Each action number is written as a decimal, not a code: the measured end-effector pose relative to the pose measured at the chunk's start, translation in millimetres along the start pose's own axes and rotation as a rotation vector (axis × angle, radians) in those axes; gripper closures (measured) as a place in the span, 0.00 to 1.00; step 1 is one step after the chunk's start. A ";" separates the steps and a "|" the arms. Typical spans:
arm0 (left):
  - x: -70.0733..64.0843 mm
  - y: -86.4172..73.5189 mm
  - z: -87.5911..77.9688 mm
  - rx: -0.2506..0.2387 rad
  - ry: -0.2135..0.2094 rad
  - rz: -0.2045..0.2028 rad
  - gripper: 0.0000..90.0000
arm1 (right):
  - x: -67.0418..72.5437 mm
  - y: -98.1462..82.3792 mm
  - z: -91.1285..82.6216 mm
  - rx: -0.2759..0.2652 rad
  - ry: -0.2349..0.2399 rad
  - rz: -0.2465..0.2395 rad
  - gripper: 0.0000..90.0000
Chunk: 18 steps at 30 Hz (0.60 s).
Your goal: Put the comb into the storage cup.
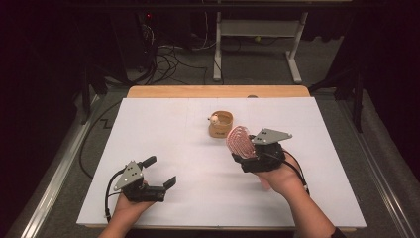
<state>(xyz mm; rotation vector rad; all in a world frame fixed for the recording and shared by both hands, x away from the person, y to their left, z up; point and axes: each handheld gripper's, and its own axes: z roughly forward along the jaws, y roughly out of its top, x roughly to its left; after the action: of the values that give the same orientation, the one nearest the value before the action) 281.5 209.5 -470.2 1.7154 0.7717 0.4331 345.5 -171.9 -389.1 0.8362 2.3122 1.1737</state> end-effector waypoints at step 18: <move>-1.4 -0.2 0.8 0.001 0.000 0.004 0.00 | -8.5 4.0 -21.9 -0.117 -0.037 0.037 0.22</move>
<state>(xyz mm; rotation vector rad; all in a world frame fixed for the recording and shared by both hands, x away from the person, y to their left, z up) 281.0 208.0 -470.5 1.7183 0.7689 0.4351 340.0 -188.4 -372.8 0.8542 2.1834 1.2850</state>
